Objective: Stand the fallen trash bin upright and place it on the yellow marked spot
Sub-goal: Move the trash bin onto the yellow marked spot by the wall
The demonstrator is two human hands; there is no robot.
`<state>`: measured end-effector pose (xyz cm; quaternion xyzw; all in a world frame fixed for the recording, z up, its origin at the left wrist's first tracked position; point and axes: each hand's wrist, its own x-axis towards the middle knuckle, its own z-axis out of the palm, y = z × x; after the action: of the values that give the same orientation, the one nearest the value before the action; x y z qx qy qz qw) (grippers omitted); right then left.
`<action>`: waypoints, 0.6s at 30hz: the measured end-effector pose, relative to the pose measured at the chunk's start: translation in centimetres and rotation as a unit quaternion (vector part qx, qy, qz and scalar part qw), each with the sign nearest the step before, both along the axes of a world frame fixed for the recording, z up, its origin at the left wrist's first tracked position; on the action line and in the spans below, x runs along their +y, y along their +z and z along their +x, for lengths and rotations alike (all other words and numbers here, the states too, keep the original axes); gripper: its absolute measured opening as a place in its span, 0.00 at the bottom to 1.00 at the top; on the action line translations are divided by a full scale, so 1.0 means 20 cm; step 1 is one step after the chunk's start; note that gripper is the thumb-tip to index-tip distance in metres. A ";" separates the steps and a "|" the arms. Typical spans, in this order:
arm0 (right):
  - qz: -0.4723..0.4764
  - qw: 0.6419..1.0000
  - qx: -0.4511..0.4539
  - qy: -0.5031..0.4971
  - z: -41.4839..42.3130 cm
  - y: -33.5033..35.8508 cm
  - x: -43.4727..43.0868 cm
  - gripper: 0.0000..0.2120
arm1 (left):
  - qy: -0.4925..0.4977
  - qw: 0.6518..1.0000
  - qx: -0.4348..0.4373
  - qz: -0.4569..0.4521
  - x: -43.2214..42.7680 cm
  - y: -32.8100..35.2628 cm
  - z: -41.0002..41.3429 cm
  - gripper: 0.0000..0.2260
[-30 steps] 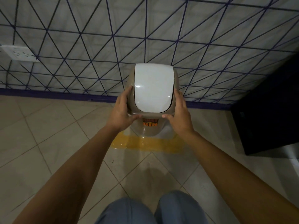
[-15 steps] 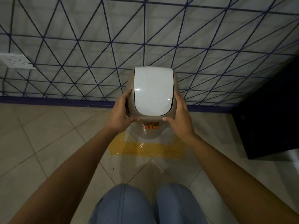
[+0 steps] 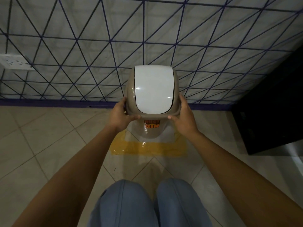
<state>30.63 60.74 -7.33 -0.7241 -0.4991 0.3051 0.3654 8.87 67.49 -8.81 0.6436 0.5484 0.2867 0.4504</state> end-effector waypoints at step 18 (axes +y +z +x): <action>-0.003 1.000 0.013 -0.014 0.02 0.00 -0.02 0.45 | 0.002 1.000 -0.031 0.000 -0.03 0.01 0.03 0.38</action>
<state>31.09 60.43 -7.36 -0.7282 -0.4830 0.3108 0.3740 9.51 66.81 -8.63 0.6331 0.5355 0.3079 0.4665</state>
